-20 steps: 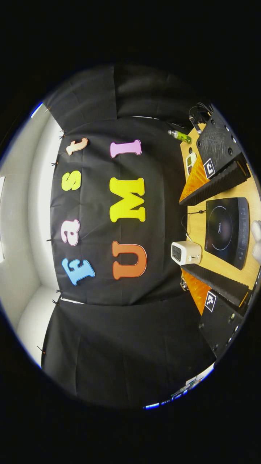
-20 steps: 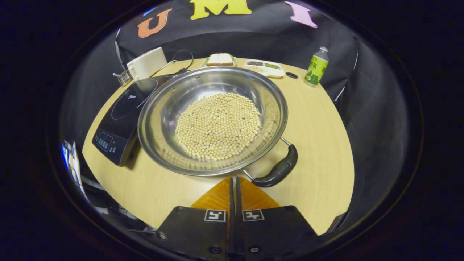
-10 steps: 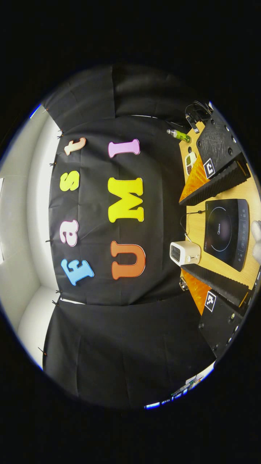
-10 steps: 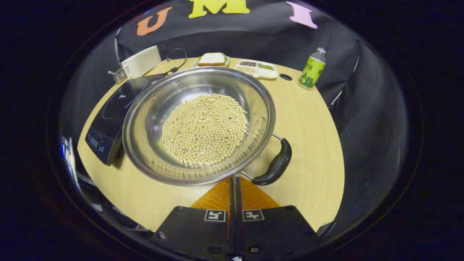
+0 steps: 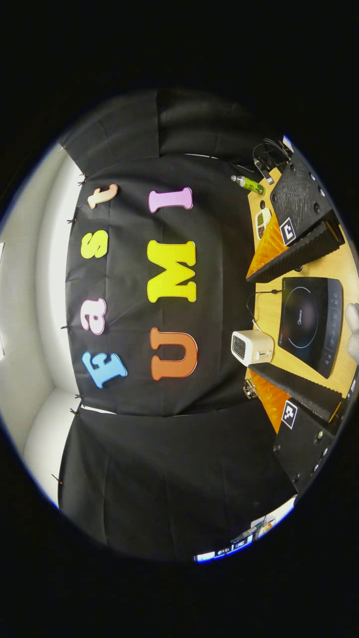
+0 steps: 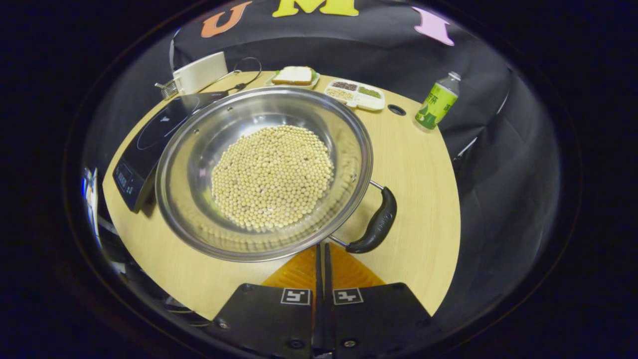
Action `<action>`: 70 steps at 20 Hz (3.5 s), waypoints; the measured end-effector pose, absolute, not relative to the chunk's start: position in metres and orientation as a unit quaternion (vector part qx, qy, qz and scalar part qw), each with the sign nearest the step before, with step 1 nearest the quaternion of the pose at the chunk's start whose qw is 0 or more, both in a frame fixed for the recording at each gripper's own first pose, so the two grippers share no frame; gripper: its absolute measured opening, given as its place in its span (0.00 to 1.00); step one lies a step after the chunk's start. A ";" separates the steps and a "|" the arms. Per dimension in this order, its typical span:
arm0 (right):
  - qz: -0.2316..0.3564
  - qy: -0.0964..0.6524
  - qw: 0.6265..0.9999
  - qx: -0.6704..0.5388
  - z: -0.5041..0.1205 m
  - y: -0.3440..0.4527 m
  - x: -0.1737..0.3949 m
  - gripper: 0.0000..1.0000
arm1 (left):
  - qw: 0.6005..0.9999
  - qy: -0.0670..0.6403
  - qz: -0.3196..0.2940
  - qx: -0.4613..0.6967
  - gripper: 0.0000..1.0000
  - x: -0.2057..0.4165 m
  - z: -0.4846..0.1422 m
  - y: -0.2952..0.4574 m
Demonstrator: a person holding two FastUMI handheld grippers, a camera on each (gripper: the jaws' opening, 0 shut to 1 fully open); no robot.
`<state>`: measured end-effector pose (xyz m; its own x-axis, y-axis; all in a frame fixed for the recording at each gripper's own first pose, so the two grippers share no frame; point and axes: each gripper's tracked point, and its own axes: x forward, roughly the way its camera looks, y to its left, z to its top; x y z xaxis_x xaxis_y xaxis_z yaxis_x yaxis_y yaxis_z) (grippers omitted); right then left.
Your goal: First push the handle of the pot to place it horizontally, then grasp the pot with both hands and set it on the induction cooktop.
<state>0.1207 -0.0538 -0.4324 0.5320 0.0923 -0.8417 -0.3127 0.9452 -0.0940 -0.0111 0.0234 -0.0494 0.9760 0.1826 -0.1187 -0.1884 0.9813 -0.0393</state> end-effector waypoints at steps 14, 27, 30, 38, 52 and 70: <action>0.170 0.466 0.842 -0.211 -0.432 -0.088 0.166 0.04 | 0.988 0.078 0.131 -0.016 0.96 -0.006 -0.064 0.006; 0.131 0.414 0.884 -0.173 -0.412 -0.125 0.179 0.05 | 0.989 0.091 0.116 -0.012 0.96 0.024 -0.090 -0.030; 0.109 0.401 0.897 -0.151 -0.403 -0.145 0.178 0.14 | 0.991 0.097 0.089 -0.014 0.96 0.040 -0.108 -0.046; 0.065 0.319 0.943 -0.060 -0.344 -0.154 0.181 0.82 | 0.991 0.134 0.016 -0.026 0.97 0.089 -0.173 -0.096; 0.071 0.339 0.938 0.008 -0.375 -0.105 0.226 0.82 | 0.964 0.266 -0.011 -0.022 0.97 0.148 -0.329 -0.153; 0.071 0.410 0.909 0.006 -0.429 -0.091 0.238 0.80 | 0.928 0.371 0.001 -0.043 0.95 0.149 -0.420 -0.171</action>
<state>0.2380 -0.0911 -0.4288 0.6532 0.1345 -0.7451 -0.1248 0.9898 0.0693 0.1490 -0.1707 -0.4199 0.7250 -0.0305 -0.6881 -0.0328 0.9964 -0.0787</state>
